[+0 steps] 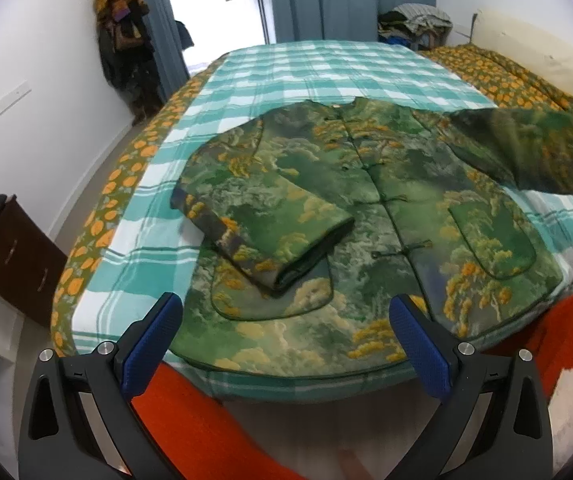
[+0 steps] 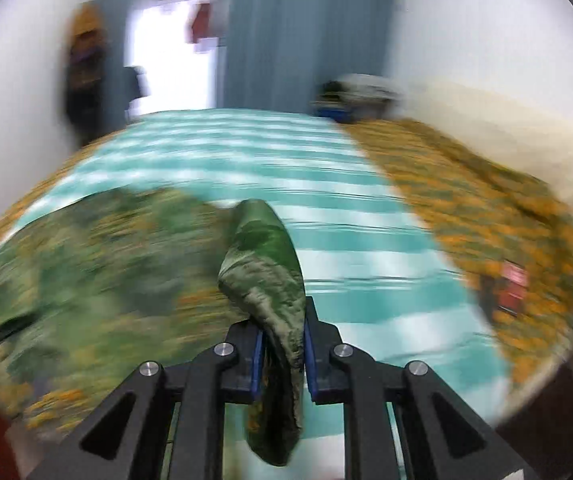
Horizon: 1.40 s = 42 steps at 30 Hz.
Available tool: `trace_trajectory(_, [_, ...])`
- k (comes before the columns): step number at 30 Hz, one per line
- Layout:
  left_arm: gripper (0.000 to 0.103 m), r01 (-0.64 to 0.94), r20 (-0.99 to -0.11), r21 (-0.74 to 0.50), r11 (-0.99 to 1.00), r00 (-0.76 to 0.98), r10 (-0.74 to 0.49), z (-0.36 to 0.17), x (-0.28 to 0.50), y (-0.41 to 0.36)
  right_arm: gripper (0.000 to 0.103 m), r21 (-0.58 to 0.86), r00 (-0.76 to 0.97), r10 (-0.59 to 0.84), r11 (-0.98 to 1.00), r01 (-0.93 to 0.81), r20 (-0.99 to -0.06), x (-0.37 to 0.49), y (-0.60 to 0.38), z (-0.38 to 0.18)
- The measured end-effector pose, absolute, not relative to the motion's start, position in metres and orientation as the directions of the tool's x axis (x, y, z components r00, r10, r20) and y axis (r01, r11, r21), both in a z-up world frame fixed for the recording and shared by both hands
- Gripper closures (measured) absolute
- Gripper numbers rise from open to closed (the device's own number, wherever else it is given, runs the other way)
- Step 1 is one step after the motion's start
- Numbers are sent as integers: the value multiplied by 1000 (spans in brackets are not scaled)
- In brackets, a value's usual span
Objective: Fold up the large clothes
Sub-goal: 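Grasp the folded sleeve with the right tool and spread it outward, then grasp the other folded sleeve with the left tool and spread it outward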
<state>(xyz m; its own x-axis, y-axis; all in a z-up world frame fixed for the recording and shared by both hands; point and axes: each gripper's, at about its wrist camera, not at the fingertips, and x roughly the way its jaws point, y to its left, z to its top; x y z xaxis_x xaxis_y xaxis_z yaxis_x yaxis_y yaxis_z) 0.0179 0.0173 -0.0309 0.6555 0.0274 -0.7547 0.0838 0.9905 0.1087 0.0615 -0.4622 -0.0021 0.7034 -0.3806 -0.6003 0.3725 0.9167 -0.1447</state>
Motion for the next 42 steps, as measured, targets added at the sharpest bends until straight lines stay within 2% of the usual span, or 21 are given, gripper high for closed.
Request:
trace_trajectory(2, [0,72,-748,122,990,662,44,-30,20,20,64,-208,619,-549,818,536,-562,50,-499,4])
trace_trajectory(4, [0,65,-740,150,986,669,69,-31,24,23,64,-235,553,-653,730,642,-517,32,-522,8])
trace_trajectory(6, [0,69,-734,181,981,673,88,-34,30,24,60,-188,563,-644,727,660,-518,17,-524,7])
trace_trajectory(8, [0,89,-737,201,975,670,91,-39,40,24,53,-162,585,-608,755,636,-536,7,-512,-2])
trace_trajectory(11, [0,181,-764,208,961,644,44,-54,63,22,53,-132,645,-510,831,540,-569,1,-469,-26])
trace_trajectory(17, [0,365,-810,284,887,587,17,-103,103,4,53,84,728,-200,939,333,-656,-5,-364,-81])
trace_trajectory(20, [0,392,-823,279,877,568,9,-119,124,-1,53,148,719,-74,959,241,-692,-7,-321,-104])
trace_trajectory(22, [0,382,-835,279,881,550,26,-134,146,0,53,129,696,-24,977,167,-717,-5,-298,-116])
trace_trajectory(27, [0,370,-878,251,895,477,49,-169,171,5,53,69,686,0,995,73,-727,-2,-269,-123])
trace_trajectory(34, [1,377,-886,220,900,463,23,-171,170,9,53,93,678,15,992,79,-735,-7,-276,-131])
trace_trajectory(35, [2,383,-890,207,900,456,10,-170,169,10,53,98,672,21,992,77,-740,-6,-276,-133])
trace_trajectory(39, [19,422,-905,149,894,423,-49,-165,170,14,53,93,679,27,994,61,-734,-7,-273,-131])
trace_trajectory(42, [40,450,-918,111,886,387,-82,-164,175,15,53,80,679,28,996,45,-733,-7,-267,-131])
